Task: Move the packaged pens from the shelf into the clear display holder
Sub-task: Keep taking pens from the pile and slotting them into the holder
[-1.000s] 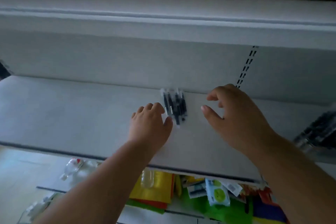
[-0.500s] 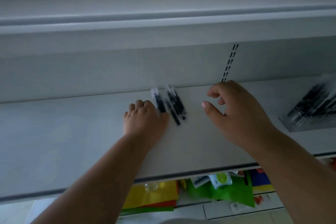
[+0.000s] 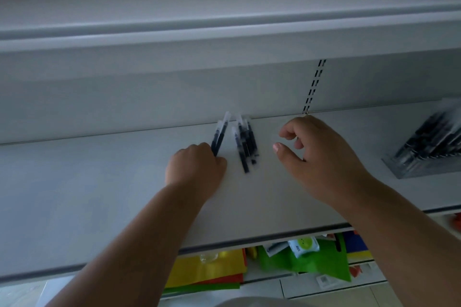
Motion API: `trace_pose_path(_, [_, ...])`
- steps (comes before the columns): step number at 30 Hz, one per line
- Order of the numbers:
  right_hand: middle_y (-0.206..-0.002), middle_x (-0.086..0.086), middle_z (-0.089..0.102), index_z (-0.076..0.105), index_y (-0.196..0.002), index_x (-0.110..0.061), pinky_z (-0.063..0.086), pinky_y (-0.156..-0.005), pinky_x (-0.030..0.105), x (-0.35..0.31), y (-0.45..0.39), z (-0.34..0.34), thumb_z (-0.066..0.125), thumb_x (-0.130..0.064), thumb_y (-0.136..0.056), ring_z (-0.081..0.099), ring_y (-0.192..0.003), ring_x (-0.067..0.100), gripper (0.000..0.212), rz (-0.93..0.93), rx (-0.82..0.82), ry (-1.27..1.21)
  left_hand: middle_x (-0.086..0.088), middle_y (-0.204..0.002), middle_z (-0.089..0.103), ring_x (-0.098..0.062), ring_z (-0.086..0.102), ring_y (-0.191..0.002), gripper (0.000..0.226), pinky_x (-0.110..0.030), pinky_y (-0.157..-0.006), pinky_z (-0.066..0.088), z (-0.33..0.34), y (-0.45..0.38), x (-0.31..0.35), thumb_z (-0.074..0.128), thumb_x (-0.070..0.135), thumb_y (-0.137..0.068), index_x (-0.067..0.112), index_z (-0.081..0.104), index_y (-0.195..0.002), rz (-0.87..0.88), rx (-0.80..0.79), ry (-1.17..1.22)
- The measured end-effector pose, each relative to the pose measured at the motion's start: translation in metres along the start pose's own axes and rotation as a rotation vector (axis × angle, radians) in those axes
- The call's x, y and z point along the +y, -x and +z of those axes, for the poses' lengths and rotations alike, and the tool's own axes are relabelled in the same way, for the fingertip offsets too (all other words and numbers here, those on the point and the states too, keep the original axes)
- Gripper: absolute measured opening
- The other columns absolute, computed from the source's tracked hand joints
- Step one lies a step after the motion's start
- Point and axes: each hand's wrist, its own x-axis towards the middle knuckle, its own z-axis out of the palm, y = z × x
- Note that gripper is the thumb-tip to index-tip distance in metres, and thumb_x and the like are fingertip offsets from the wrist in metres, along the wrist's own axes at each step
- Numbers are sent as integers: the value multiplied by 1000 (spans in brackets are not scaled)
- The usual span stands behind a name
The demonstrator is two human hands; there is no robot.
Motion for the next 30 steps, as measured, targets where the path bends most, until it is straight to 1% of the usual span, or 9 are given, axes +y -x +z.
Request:
trace_pose_path(4, [-87, -14, 49, 54, -95, -24, 31, -62, 16, -7, 0, 18, 60, -38, -89, 43, -75, 2, 16, 20, -74, -5, 1, -74, 53, -18, 51, -64, 19, -29, -50, 34, -8, 33, -11, 46, 32, -94, 18, 48, -82, -19, 42, 297])
trace_pose_path(9, [-81, -6, 55, 54, -92, -22, 41, -62, 28, -27, -5, 57, 55, -44, -93, 52, -72, 11, 22, 136, -213, 54, 1, -58, 51, -14, 42, -49, 21, -29, -46, 34, -17, 69, -19, 51, 20, -93, 18, 48, -72, 4, 96, 738])
trace_pose_path(13, [-96, 2, 61, 57, -102, -17, 37, -70, 26, -36, -14, 71, 54, -40, -95, 58, -86, 20, 24, 211, -238, 154, 0, -58, 44, -23, 35, -54, 18, -43, -52, 31, -14, 84, -32, 50, 38, -81, 26, 51, -68, 18, 99, 1135])
trace_pose_path(15, [-100, 4, 63, 57, -104, -16, 36, -71, 26, -40, -17, 73, 54, -32, -96, 61, -94, 25, 19, 229, -256, 217, 0, -60, 44, -23, 33, -56, 21, -43, -54, 28, -14, 92, -36, 49, 43, -76, 24, 57, -72, 1, 112, 1271])
trace_pose_path(19, [-102, 7, 64, 54, -104, -14, 36, -69, 25, -48, -20, 71, 54, -15, -94, 62, -96, 26, 10, 255, -360, 266, 6, -57, 42, -19, 34, -56, 24, -36, -54, 29, -16, 97, -35, 45, 29, -85, 16, 65, -93, -7, 161, 1289])
trace_pose_path(22, [-83, 3, 52, 45, -95, -15, 35, -62, 25, -48, -14, 61, 49, -7, -94, 58, -81, 23, 9, 279, -470, 186, 8, -57, 43, -17, 38, -57, 25, -32, -54, 33, -15, 95, -28, 43, 22, -91, 14, 65, -100, -5, 157, 1307])
trace_pose_path(24, [-76, 0, 42, 39, -90, -15, 35, -62, 26, -45, -5, 52, 45, -8, -94, 47, -68, 19, 10, 260, -511, 168, 8, -57, 46, -16, 40, -57, 24, -31, -55, 34, -13, 94, -18, 41, 10, -101, 13, 65, -101, -17, 139, 1323])
trace_pose_path(26, [-75, -1, 40, 39, -90, -15, 35, -66, 27, -41, 3, 43, 46, -10, -93, 44, -68, 19, 10, 261, -532, 186, 8, -57, 46, -15, 39, -57, 29, -32, -55, 32, -12, 93, -8, 36, 0, -102, 9, 64, -99, -38, 121, 1361])
trace_pose_path(30, [-73, -3, 46, 44, -76, -18, 29, -50, 26, -22, 18, 19, 53, -21, -91, 44, -62, 13, 18, 263, -539, 202, 7, -57, 43, -13, 36, -55, 28, -33, -55, 29, -9, 91, 22, 34, 0, -102, 8, 60, -93, -60, 61, 1427])
